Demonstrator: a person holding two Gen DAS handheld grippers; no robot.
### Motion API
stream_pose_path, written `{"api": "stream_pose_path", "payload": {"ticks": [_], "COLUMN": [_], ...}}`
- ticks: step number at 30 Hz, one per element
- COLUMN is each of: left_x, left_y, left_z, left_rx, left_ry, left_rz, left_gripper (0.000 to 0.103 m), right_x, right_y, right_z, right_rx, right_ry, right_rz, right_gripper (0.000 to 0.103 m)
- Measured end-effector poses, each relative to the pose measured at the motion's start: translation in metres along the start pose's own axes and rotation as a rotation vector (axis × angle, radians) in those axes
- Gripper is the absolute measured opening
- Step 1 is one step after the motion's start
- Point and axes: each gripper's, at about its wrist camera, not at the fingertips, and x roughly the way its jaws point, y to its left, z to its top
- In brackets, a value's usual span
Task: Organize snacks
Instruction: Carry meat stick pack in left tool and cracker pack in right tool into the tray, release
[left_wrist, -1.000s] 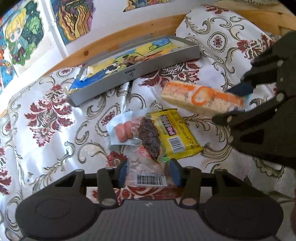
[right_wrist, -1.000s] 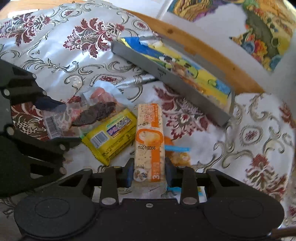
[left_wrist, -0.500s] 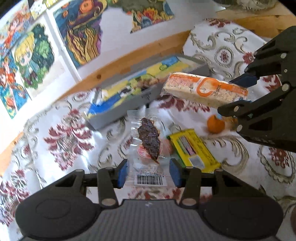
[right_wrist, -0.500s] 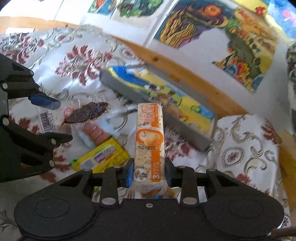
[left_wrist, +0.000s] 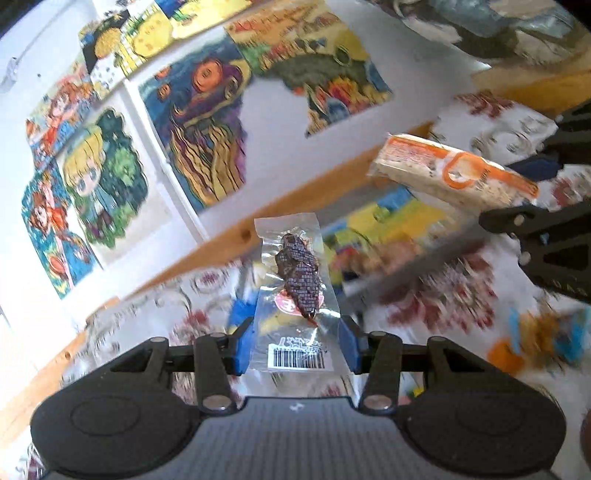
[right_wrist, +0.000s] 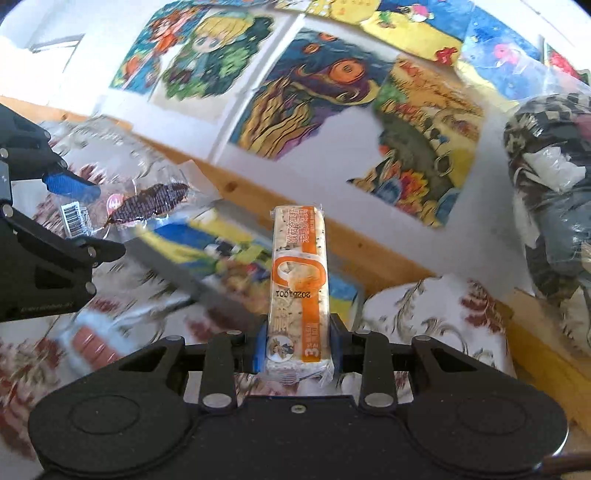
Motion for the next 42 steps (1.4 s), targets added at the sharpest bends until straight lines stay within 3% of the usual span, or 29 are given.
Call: {"api": "stream_pose_path", "payload": {"ticks": [5, 14, 28, 40, 42], "left_x": [0.031, 0.090, 0.158, 0.170, 0.170], "left_y": [0.015, 0.008, 0.003, -0.005, -0.004], "left_z": [0.024, 0.047, 0.048, 0.041, 0.040], "left_rx": [-0.072, -0.084, -0.202, -0.216, -0.232], "left_ry": [-0.049, -0.037, 0.145, 0.209, 0.210], "left_rz": [0.037, 0.099, 0.066, 0.017, 0.019], "left_gripper": [0.052, 0.052, 0.052, 0.052, 0.066], "right_x": [0.032, 0.094, 0.147, 0.160, 0.160], "right_y": [-0.010, -0.017, -0.027, -0.021, -0.022], "right_z": [0.010, 0.013, 0.003, 0.000, 0.000], "right_rx": [0.036, 0.123, 0.314, 0.336, 0.338], "right_ry": [-0.044, -0.036, 0.053, 0.084, 0.084], "right_rz": [-0.013, 0.010, 0.066, 0.118, 0.115], "right_gripper": [0.035, 0.035, 0.035, 0.036, 0.037]}}
